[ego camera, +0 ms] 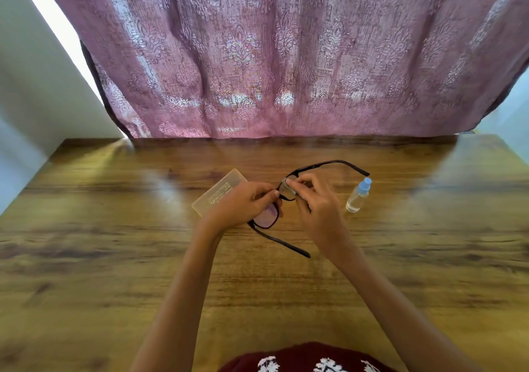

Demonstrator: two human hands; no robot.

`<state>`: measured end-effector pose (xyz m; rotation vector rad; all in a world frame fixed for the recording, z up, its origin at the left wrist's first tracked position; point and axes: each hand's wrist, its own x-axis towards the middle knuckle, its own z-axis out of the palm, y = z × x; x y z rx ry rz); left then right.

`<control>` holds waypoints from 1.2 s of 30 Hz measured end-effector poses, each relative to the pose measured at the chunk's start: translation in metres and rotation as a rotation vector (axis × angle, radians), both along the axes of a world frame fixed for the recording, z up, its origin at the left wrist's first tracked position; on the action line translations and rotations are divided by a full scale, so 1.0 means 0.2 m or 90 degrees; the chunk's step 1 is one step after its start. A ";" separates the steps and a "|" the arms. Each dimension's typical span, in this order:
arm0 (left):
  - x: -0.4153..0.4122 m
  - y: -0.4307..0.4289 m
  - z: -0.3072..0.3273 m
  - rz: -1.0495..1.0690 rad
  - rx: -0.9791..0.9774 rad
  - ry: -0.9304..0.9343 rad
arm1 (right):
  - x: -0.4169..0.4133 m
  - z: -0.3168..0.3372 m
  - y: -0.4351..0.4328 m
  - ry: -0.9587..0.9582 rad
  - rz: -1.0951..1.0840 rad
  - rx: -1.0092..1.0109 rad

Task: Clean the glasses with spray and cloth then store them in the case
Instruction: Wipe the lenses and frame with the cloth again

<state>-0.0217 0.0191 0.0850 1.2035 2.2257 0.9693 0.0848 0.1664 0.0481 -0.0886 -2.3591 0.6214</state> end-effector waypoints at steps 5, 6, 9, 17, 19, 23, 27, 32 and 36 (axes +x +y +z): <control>0.01 -0.01 0.01 0.016 0.013 0.017 | 0.02 0.00 -0.01 -0.011 -0.032 0.026; 0.01 -0.02 0.00 0.020 0.017 0.006 | 0.03 0.00 -0.02 -0.012 -0.023 0.027; -0.01 -0.03 -0.04 0.013 0.013 -0.013 | 0.05 0.01 -0.05 -0.015 0.019 0.029; 0.01 -0.04 -0.03 0.030 0.047 -0.023 | 0.01 0.02 -0.01 -0.024 -0.055 0.082; 0.01 -0.04 -0.05 0.033 0.056 -0.030 | 0.03 0.02 -0.03 -0.012 -0.048 0.090; 0.01 -0.05 -0.08 0.012 0.060 -0.030 | 0.05 0.02 -0.08 0.000 0.015 0.100; 0.01 -0.06 -0.08 0.007 0.073 -0.034 | 0.01 0.03 -0.04 -0.020 -0.014 0.105; 0.00 -0.07 -0.09 0.024 0.089 -0.044 | 0.00 0.02 -0.02 -0.030 -0.038 0.111; 0.00 -0.05 -0.12 0.028 0.074 -0.021 | 0.04 0.00 -0.07 -0.034 0.007 0.101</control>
